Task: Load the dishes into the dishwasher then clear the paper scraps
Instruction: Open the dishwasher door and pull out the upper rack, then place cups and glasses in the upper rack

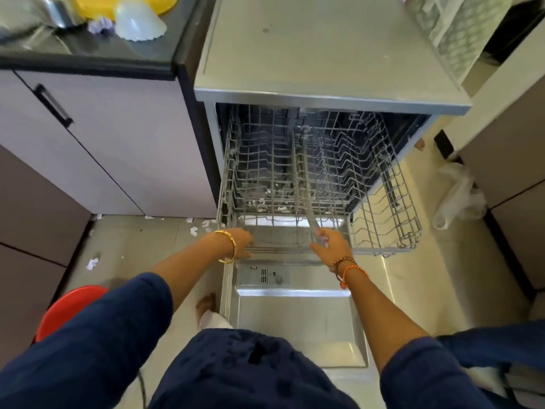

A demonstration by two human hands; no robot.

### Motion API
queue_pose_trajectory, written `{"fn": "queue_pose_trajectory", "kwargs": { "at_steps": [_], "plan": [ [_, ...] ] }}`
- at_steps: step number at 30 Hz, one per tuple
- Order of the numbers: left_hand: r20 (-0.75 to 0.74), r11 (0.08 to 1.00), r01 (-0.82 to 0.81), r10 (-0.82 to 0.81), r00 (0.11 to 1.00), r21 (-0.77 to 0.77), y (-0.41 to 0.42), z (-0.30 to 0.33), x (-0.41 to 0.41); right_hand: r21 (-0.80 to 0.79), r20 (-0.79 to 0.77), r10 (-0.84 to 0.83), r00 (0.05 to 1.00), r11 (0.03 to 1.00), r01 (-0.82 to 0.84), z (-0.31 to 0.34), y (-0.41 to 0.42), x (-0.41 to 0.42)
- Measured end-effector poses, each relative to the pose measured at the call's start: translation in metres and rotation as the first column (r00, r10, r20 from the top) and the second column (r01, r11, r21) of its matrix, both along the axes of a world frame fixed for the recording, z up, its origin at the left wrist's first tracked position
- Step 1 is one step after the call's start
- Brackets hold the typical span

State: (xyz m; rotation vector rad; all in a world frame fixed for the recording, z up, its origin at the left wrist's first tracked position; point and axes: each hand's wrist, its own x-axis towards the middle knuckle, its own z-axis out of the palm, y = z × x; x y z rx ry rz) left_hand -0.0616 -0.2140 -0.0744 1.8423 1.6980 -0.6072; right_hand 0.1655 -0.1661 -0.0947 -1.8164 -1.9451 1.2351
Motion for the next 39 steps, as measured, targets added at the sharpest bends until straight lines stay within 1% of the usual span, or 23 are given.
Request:
{"fn": "queue_pose_trajectory", "kwargs": {
  "at_steps": [2,3,4,5,7,8,9,12,14,15,17,19,20,21,23,25,28,30,33,34,36,38,39],
  "plan": [
    [0.029,0.983,-0.078,0.075,0.997,0.163,0.005,0.017,-0.012,0.106,-0.172,-0.100,0.980,0.987,0.119,0.017,0.011,-0.020],
    [0.049,0.953,-0.144,0.136,0.990,0.266,0.007,0.027,-0.020,0.157,-0.234,-0.129,0.964,0.973,0.168,0.026,0.017,-0.032],
    [0.106,0.899,-0.228,0.203,0.973,0.374,0.009,0.035,-0.027,0.195,-0.290,-0.154,0.944,0.957,0.216,0.034,0.022,-0.043],
    [0.202,0.818,-0.333,0.268,0.942,0.469,0.012,0.041,-0.038,0.220,-0.345,-0.169,0.923,0.941,0.255,0.043,0.027,-0.057],
    [0.427,0.631,-0.531,0.326,0.843,0.566,0.017,0.049,-0.063,0.258,-0.459,-0.182,0.870,0.909,0.327,0.059,0.035,-0.089],
    [0.512,0.554,-0.592,0.314,0.799,0.585,0.022,0.052,-0.077,0.275,-0.512,-0.181,0.840,0.891,0.360,0.067,0.037,-0.106],
    [0.568,0.504,-0.626,0.288,0.771,0.595,0.026,0.054,-0.090,0.288,-0.566,-0.173,0.806,0.875,0.389,0.075,0.037,-0.122],
    [0.617,0.442,-0.642,0.223,0.755,0.627,0.043,0.065,-0.144,0.282,-0.718,-0.168,0.675,0.817,0.503,0.092,0.035,-0.187],
    [0.643,0.401,-0.654,0.184,0.744,0.642,0.054,0.074,-0.183,0.256,-0.797,-0.193,0.572,0.750,0.610,0.107,0.038,-0.242],
    [0.659,0.375,-0.665,0.166,0.733,0.646,0.060,0.079,-0.208,0.229,-0.836,-0.208,0.508,0.709,0.667,0.116,0.043,-0.276],
    [0.680,0.333,-0.691,0.169,0.713,0.642,0.069,0.085,-0.256,0.094,-0.901,-0.275,0.335,0.631,0.770,0.131,0.058,-0.347],
    [0.699,0.304,-0.724,0.207,0.684,0.619,0.076,0.091,-0.294,-0.051,-0.928,-0.327,0.180,0.588,0.807,0.148,0.068,-0.407],
    [0.707,0.299,-0.740,0.230,0.668,0.602,0.079,0.093,-0.311,-0.089,-0.931,-0.337,0.142,0.585,0.806,0.153,0.070,-0.432],
    [0.715,0.295,-0.751,0.238,0.657,0.592,0.081,0.097,-0.325,-0.102,-0.931,-0.339,0.132,0.593,0.799,0.156,0.071,-0.451],
    [0.748,0.251,-0.776,0.216,0.627,0.578,0.083,0.104,-0.349,-0.063,-0.934,-0.309,0.179,0.635,0.770,0.162,0.071,-0.476],
    [0.798,0.179,-0.824,0.208,0.565,0.537,0.084,0.115,-0.367,0.000,-0.928,-0.275,0.251,0.676,0.737,0.170,0.077,-0.489],
    [0.844,0.101,-0.868,0.202,0.497,0.487,0.088,0.126,-0.392,0.024,-0.892,-0.290,0.347,0.736,0.677,0.181,0.096,-0.506],
    [0.853,0.069,-0.873,0.192,0.486,0.482,0.094,0.131,-0.406,0.019,-0.833,-0.309,0.458,0.813,0.582,0.186,0.109,-0.515],
    [0.848,-0.007,-0.862,0.184,0.497,0.507,0.108,0.139,-0.423,0.101,-0.760,-0.215,0.613,0.893,0.439,0.188,0.125,-0.529],
    [0.841,-0.028,-0.853,0.188,0.507,0.520,0.112,0.141,-0.428,0.164,-0.727,-0.170,0.665,0.898,0.409,0.187,0.128,-0.534],
    [0.833,-0.048,-0.843,0.198,0.517,0.535,0.122,0.144,-0.438,0.352,-0.607,-0.094,0.789,0.858,0.373,0.184,0.141,-0.543],
    [0.819,-0.037,-0.831,0.201,0.537,0.554,0.134,0.145,-0.446,0.536,-0.421,-0.072,0.904,0.784,0.312,0.183,0.160,-0.549],
    [0.798,-0.024,-0.811,0.201,0.568,0.584,0.140,0.144,-0.449,0.590,-0.324,-0.087,0.942,0.760,0.272,0.183,0.170,-0.550]
  ]
}}
